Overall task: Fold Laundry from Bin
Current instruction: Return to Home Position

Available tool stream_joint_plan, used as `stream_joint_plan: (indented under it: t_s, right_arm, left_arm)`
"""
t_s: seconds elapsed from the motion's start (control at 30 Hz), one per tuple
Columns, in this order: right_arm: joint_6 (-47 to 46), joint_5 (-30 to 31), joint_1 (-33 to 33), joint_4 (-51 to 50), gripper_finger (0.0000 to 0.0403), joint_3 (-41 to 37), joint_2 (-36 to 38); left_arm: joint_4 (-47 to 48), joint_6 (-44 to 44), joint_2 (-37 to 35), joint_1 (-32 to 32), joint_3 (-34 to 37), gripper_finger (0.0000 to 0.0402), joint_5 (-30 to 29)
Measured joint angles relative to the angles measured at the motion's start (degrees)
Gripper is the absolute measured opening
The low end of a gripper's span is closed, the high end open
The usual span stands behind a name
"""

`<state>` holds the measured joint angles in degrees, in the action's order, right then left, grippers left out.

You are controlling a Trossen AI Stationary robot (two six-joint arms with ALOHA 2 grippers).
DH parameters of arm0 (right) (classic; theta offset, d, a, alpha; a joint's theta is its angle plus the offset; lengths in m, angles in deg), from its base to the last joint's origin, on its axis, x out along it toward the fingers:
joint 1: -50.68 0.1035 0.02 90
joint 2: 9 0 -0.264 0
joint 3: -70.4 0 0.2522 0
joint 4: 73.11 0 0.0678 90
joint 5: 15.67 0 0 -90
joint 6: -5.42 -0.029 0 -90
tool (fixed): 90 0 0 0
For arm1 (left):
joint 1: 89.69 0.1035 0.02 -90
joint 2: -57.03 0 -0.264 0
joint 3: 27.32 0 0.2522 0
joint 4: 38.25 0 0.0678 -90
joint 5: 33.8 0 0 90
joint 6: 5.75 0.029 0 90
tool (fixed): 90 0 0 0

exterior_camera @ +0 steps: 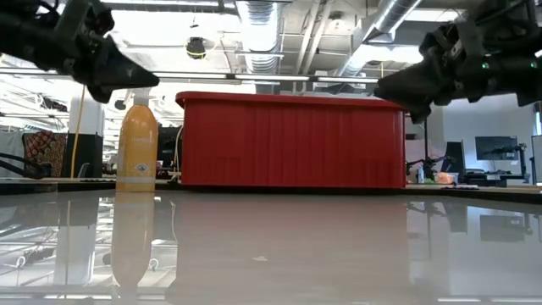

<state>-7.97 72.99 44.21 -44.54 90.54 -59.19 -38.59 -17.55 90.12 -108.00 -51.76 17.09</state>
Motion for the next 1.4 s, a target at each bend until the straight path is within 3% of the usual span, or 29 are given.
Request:
stream_joint_plan:
  t_s: [0.2,0.3,0.43,0.67,0.73,0.87,0.93,1.07,1.4]
  right_arm:
    - [0.2,0.1,-6.3,0.3,0.0136,-4.0,4.4]
    - [-0.1,0.1,-8.6,0.2,0.0136,-5.4,6.6]
    - [-2.9,0.1,-9.9,-1.6,0.0136,-5.7,7.3]
    - [-10.5,0.0,-10.9,-1.9,0.0136,-5.7,6.3]
    - [-10.6,0.0,-10.9,-1.9,0.0136,-5.7,6.4]
    - [-10.6,0.0,-10.9,-2.1,0.0136,-5.7,6.3]
    - [-10.6,0.0,-10.9,-2.1,0.0136,-5.7,6.3]
    - [-10.6,0.0,-10.9,-2.0,0.0136,-5.7,6.3]
    - [-10.6,0.0,-10.9,-2.1,0.0136,-5.7,6.3]
  left_arm:
    - [-4.6,0.2,-12.1,7.2,10.1,0.0000,12.7]
    - [-2.5,1.5,-16.9,11.4,9.8,0.0000,19.1]
    - [-3.2,6.1,-20.7,16.2,9.9,0.0000,31.9]
    - [3.0,8.6,-23.1,20.6,10.1,0.0000,42.3]
    - [5.5,9.5,-24.0,20.9,10.1,0.0000,41.8]
    - [10.9,-0.2,-24.3,21.1,10.1,0.0000,26.4]
    - [10.6,-6.2,-23.2,21.1,9.9,0.0000,23.8]
    - [11.0,-11.1,-22.5,21.1,9.7,0.0000,22.5]
    - [12.0,-11.4,-22.5,21.1,9.5,0.0000,22.5]
